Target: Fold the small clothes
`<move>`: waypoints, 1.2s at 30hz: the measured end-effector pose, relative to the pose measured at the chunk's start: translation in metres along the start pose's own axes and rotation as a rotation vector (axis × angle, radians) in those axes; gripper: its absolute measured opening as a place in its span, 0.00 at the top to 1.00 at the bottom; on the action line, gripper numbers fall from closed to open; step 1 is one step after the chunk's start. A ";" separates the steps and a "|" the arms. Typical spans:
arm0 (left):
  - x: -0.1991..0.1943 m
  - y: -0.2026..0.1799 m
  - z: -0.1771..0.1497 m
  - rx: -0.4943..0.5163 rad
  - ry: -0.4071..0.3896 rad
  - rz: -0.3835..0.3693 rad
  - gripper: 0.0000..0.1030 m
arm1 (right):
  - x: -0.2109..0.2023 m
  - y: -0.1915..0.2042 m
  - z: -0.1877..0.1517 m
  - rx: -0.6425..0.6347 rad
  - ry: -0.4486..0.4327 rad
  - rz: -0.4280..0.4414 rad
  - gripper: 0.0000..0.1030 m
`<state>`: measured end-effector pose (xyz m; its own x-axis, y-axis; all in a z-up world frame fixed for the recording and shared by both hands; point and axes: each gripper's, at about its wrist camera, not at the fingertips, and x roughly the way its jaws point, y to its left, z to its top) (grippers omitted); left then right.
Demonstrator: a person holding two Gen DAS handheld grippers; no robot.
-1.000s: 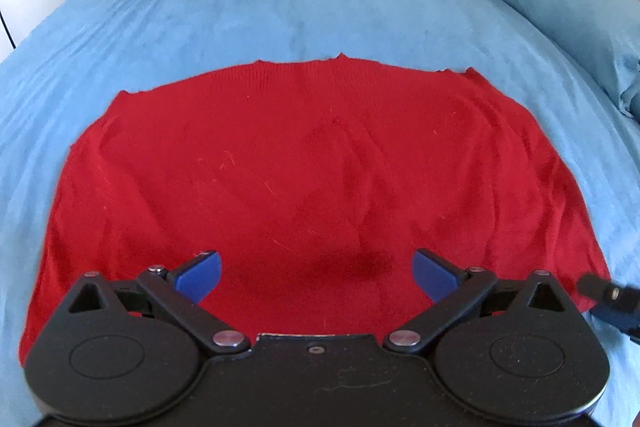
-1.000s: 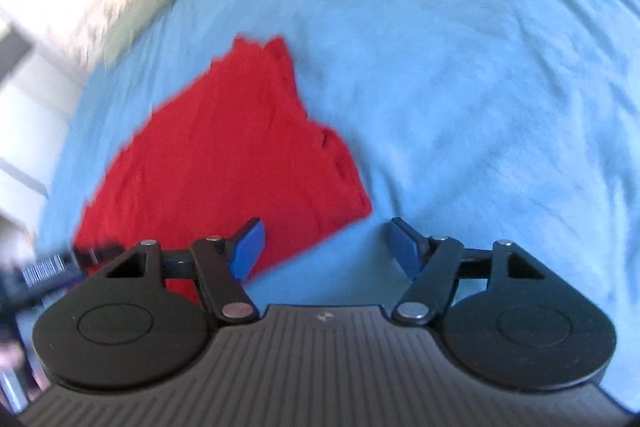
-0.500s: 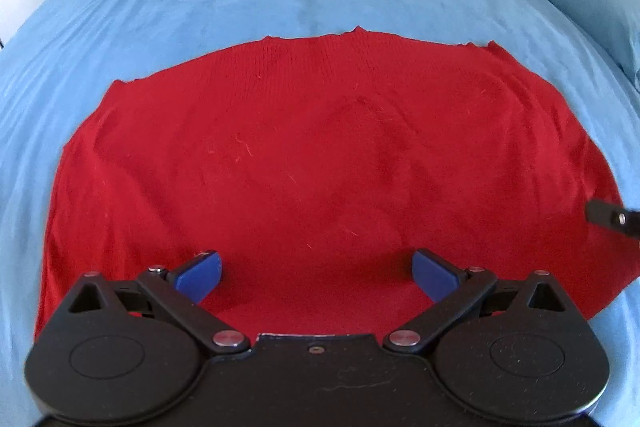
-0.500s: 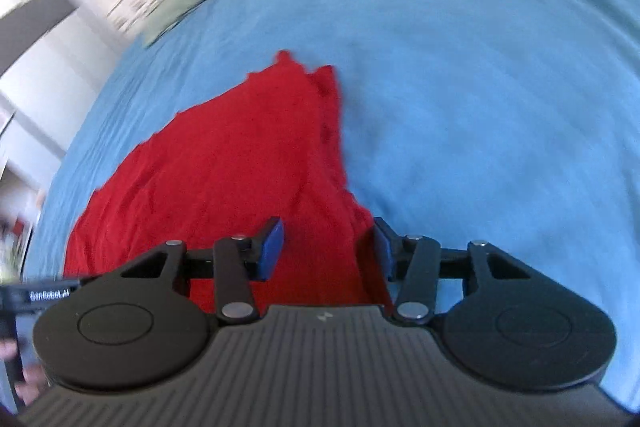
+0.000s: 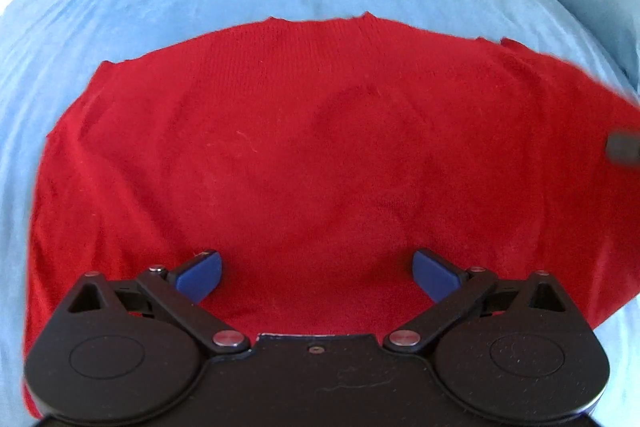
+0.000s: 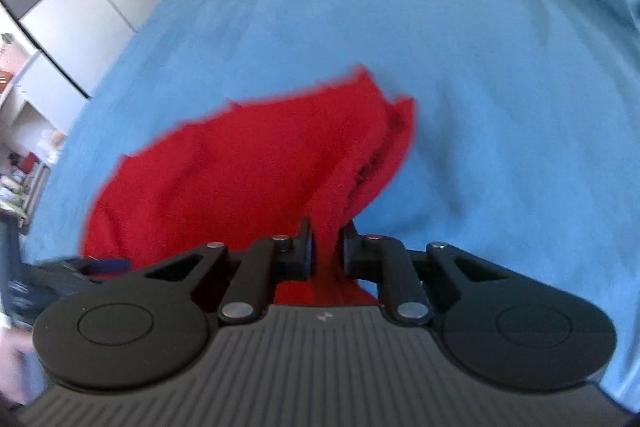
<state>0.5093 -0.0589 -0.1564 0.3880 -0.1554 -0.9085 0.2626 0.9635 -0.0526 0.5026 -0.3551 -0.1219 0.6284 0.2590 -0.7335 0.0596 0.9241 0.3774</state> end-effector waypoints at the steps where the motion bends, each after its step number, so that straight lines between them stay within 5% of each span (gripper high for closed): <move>1: -0.006 0.006 0.001 -0.007 -0.004 0.006 0.03 | -0.006 0.020 0.009 -0.019 -0.012 0.023 0.72; 6: -0.050 0.065 -0.010 -0.039 -0.038 0.059 0.04 | 0.007 0.160 0.033 -0.195 0.009 0.199 0.73; 10: -0.070 0.128 -0.042 -0.052 -0.042 0.123 0.04 | 0.072 0.274 -0.005 -0.394 0.132 0.290 0.73; 14: -0.066 0.173 -0.081 -0.037 -0.005 0.140 0.04 | 0.159 0.325 -0.064 -0.495 0.290 0.203 0.72; 17: -0.067 0.188 -0.098 -0.049 -0.004 0.111 0.05 | 0.163 0.335 -0.076 -0.500 0.273 0.193 0.57; 19: -0.076 0.193 -0.105 -0.059 -0.026 0.065 0.05 | 0.143 0.337 -0.071 -0.511 0.221 0.213 0.20; 22: -0.090 0.191 -0.110 -0.062 -0.056 0.000 0.04 | 0.088 0.316 -0.050 -0.468 0.073 0.249 0.12; 24: -0.096 0.188 -0.110 -0.080 -0.073 -0.049 0.04 | 0.049 0.288 -0.045 -0.401 -0.011 0.197 0.02; 27: -0.096 0.181 -0.107 -0.124 -0.078 -0.093 0.04 | 0.014 0.246 -0.056 -0.362 -0.072 0.073 0.01; 30: -0.088 0.178 -0.101 -0.222 -0.078 -0.145 0.05 | 0.002 0.210 -0.094 -0.407 -0.034 -0.047 0.01; 36: -0.074 0.183 -0.093 -0.377 -0.085 -0.175 0.19 | 0.018 0.188 -0.153 -0.413 0.040 -0.093 0.02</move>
<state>0.4467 0.1495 -0.1372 0.4416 -0.3263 -0.8358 -0.0039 0.9308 -0.3655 0.4069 -0.1340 -0.1510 0.6041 0.1720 -0.7781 -0.2057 0.9770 0.0563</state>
